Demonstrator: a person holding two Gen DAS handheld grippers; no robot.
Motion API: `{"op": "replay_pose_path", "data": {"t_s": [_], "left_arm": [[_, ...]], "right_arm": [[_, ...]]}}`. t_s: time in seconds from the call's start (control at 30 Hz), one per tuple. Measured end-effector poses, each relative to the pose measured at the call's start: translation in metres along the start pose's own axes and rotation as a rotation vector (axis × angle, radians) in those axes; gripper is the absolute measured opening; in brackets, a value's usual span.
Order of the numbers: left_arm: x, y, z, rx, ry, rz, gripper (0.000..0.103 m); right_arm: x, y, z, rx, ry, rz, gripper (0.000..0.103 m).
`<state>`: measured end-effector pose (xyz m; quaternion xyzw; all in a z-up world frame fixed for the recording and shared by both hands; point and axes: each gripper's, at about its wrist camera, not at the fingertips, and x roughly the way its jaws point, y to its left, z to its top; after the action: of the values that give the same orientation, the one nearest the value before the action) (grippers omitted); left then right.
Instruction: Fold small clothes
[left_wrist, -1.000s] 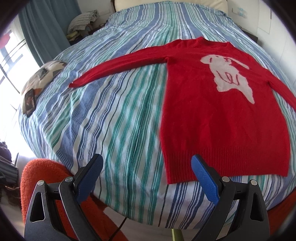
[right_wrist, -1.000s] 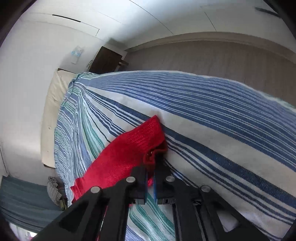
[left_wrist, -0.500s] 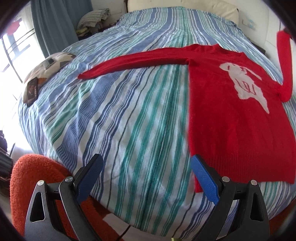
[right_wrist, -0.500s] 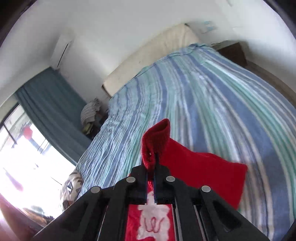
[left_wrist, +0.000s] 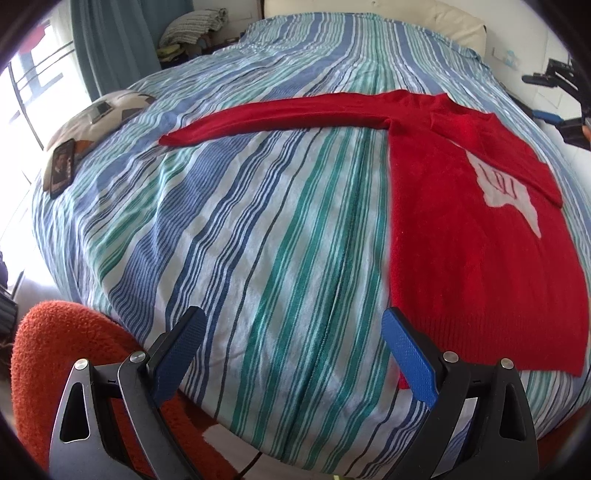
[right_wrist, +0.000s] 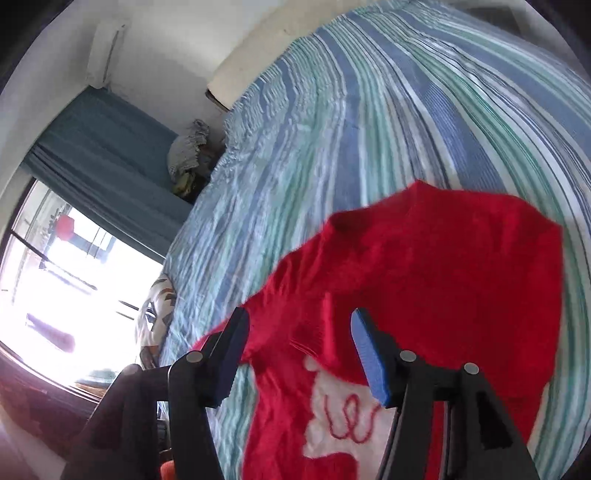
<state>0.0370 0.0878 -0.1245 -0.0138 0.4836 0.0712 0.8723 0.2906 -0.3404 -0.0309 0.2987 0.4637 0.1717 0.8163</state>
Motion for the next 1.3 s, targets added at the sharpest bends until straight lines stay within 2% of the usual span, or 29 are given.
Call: {"op": "replay_pose_path", "data": {"t_s": [0.1,0.2,0.23,0.27,0.3,0.37,0.4,0.47,0.6,0.67,0.77,0.83,0.9,1.0,1.1,1.17,1.2,1.27,1.3], "left_arm": [[0.001,-0.008,-0.001,0.024,-0.005,0.014,0.097],[0.000,-0.013,-0.004,0.055,-0.018,0.044,0.097],[-0.001,-0.014,-0.005,0.062,-0.022,0.051,0.097],[-0.002,-0.014,-0.006,0.068,-0.024,0.058,0.097],[-0.002,-0.014,-0.007,0.070,-0.024,0.063,0.097],[-0.001,-0.011,-0.008,0.064,-0.020,0.063,0.097],[0.001,-0.010,-0.007,0.055,-0.013,0.059,0.097],[0.003,-0.008,-0.004,0.038,-0.005,0.049,0.097],[0.004,-0.006,-0.002,0.028,-0.006,0.036,0.097],[0.004,-0.004,-0.001,0.025,0.003,0.028,0.097],[0.012,0.001,0.014,0.008,0.017,-0.012,0.097],[0.020,0.003,0.035,0.012,-0.001,-0.024,0.097],[0.032,0.002,0.067,0.046,-0.047,-0.040,0.098],[0.065,-0.001,0.110,0.097,-0.080,0.007,0.099],[0.111,0.002,0.140,0.089,-0.040,0.038,0.099],[0.145,0.005,0.147,0.102,-0.002,0.086,0.103],[0.156,0.008,0.147,0.107,-0.006,0.074,0.103],[0.160,0.019,0.141,0.065,-0.087,0.002,0.103],[0.158,0.022,0.139,0.053,-0.091,-0.009,0.103]], "right_arm": [[0.006,-0.063,-0.015,0.110,0.068,-0.107,0.058],[0.011,-0.132,-0.041,0.206,0.121,-0.320,0.055],[0.006,-0.149,-0.048,0.231,0.101,-0.331,0.037],[-0.001,-0.160,-0.052,0.253,0.065,-0.308,0.030],[-0.011,-0.167,-0.056,0.272,0.027,-0.291,0.028],[-0.034,-0.167,-0.063,0.258,-0.039,-0.289,0.031],[-0.045,-0.163,-0.067,0.227,-0.057,-0.311,0.036],[-0.063,-0.153,-0.077,0.154,-0.074,-0.314,0.036],[-0.095,-0.134,-0.122,-0.023,-0.098,-0.371,0.047],[-0.107,-0.129,-0.153,-0.087,-0.123,-0.421,0.047],[-0.125,-0.131,-0.191,-0.084,-0.175,-0.473,0.047],[-0.138,-0.135,-0.211,-0.069,-0.216,-0.499,0.048],[-0.143,-0.138,-0.225,-0.054,-0.240,-0.545,0.054],[-0.145,-0.141,-0.225,-0.036,-0.247,-0.576,0.055],[-0.139,-0.141,-0.221,-0.057,-0.253,-0.625,0.055],[-0.134,-0.143,-0.221,-0.054,-0.247,-0.646,0.056],[-0.133,-0.144,-0.223,-0.049,-0.248,-0.654,0.057],[-0.128,-0.145,-0.223,-0.045,-0.252,-0.666,0.059],[-0.128,-0.144,-0.223,-0.041,-0.255,-0.677,0.060]]}}
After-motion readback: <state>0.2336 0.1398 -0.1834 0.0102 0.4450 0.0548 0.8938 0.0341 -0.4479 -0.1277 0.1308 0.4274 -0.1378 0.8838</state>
